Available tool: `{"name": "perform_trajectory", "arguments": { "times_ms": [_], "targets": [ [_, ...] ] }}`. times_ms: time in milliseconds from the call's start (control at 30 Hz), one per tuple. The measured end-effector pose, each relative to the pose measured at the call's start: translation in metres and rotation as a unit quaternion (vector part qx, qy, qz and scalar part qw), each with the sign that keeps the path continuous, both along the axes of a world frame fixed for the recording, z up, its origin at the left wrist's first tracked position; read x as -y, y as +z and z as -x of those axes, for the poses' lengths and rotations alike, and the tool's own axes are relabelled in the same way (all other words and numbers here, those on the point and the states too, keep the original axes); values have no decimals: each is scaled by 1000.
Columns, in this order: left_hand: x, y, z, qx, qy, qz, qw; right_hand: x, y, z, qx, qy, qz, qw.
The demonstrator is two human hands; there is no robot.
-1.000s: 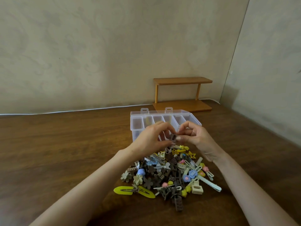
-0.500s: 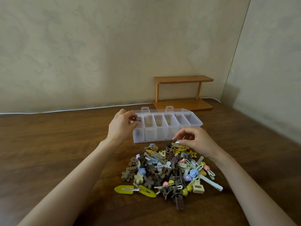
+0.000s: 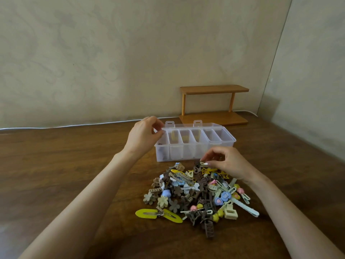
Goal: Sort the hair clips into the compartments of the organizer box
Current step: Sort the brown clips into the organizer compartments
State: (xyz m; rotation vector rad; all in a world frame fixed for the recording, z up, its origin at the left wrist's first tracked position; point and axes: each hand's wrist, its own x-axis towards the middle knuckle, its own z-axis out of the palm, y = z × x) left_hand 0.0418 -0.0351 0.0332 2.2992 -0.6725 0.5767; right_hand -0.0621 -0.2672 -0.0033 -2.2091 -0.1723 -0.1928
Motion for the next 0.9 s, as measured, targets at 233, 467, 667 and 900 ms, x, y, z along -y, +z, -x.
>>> {"name": "perform_trajectory", "arguments": {
  "times_ms": [233, 467, 667, 900],
  "targets": [
    [-12, 3, 21, -129, -114, -123, 977, -32, 16, -4, 3, 75, 70, 995],
    [-27, -13, 29, -245, -188, -228, 923, -75, 25, -16, -28, 171, 230, 958],
    [-24, -18, 28, -285, -188, -251, 906, -65, 6, -17, 4, 92, 235, 968],
    [-25, -17, 23, -288, -191, -263, 901, -59, 11, -10, 25, 89, 130, 987]
  ]
}}
